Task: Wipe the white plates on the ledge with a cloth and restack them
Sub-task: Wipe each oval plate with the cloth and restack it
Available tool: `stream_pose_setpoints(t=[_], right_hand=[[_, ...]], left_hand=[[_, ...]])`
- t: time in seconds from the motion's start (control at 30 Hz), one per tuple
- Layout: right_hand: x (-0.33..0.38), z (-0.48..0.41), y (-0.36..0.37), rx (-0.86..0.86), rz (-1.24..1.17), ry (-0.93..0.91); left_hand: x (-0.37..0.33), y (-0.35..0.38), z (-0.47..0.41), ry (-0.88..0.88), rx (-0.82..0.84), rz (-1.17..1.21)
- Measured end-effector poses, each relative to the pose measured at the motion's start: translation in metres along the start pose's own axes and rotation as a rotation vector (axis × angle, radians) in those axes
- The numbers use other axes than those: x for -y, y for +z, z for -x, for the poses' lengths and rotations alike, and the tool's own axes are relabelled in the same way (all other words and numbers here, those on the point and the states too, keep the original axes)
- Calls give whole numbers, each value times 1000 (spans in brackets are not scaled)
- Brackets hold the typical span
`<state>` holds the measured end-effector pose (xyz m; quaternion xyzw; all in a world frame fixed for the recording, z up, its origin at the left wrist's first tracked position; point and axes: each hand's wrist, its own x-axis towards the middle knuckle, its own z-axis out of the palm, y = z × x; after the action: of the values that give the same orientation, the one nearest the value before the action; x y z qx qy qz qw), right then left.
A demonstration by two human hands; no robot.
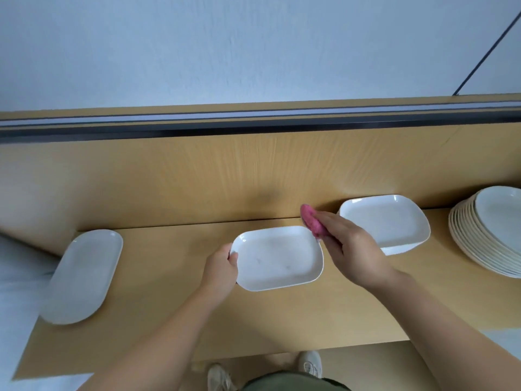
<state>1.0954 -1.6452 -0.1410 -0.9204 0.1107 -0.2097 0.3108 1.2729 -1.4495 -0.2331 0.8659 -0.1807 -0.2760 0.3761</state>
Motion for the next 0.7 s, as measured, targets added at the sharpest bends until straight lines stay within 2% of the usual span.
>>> stream_pose_setpoints(t=[0.47, 0.7], right_hand=[[6, 22, 21, 54, 52, 53], [-12, 16, 41, 144, 97, 83]], left_hand=[[33, 7, 12, 5, 89, -56], [32, -4, 9, 86, 182, -427]])
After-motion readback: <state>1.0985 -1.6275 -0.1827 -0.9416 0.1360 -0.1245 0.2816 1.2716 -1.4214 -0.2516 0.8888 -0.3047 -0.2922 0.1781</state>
